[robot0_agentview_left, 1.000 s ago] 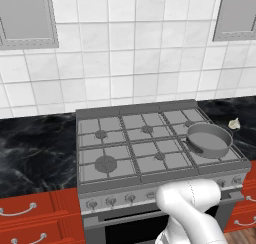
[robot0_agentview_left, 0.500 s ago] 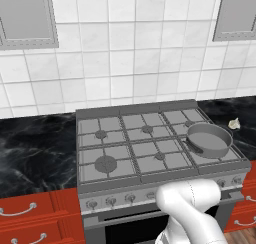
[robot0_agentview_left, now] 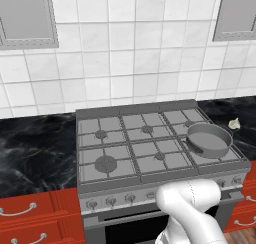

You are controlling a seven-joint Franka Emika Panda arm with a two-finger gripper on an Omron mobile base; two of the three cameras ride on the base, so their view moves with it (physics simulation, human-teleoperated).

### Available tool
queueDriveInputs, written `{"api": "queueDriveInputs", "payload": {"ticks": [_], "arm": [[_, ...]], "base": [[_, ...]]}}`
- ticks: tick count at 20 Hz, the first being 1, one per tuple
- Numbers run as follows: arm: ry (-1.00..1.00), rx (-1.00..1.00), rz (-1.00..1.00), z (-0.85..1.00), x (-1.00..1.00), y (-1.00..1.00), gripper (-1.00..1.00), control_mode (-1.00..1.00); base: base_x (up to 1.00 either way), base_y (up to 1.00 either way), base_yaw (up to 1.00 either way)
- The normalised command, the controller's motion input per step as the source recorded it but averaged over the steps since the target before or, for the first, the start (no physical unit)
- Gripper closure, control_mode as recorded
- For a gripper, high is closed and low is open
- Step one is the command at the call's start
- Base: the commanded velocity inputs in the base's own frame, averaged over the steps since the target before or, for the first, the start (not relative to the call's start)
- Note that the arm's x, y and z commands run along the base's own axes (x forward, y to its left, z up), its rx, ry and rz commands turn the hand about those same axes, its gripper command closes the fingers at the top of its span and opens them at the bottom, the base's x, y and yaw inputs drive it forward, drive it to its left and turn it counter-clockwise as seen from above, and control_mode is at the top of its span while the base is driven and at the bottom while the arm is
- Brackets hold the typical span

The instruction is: Turn on the burner for the pot on the stove. Wait thirty seconds for the pot to heat up. Then add the garlic to the pot.

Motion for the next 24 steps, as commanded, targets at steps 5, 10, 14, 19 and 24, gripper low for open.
{"api": "queueDriveInputs", "payload": {"ticks": [5,10,14,19,24], "arm": [[0.0,0.0,0.0,0.0,0.0,0.0,1.0,-1.0],[0.0,0.0,0.0,0.0,0.0,0.0,1.0,-1.0],[0.0,0.0,0.0,0.0,0.0,0.0,1.0,-1.0],[0.0,0.0,0.0,0.0,0.0,0.0,1.0,-1.0],[0.0,0.0,0.0,0.0,0.0,0.0,1.0,-1.0]], "base": [[0.0,0.0,0.0],[0.0,0.0,0.0],[0.0,0.0,0.0],[0.0,0.0,0.0],[0.0,0.0,0.0]]}}
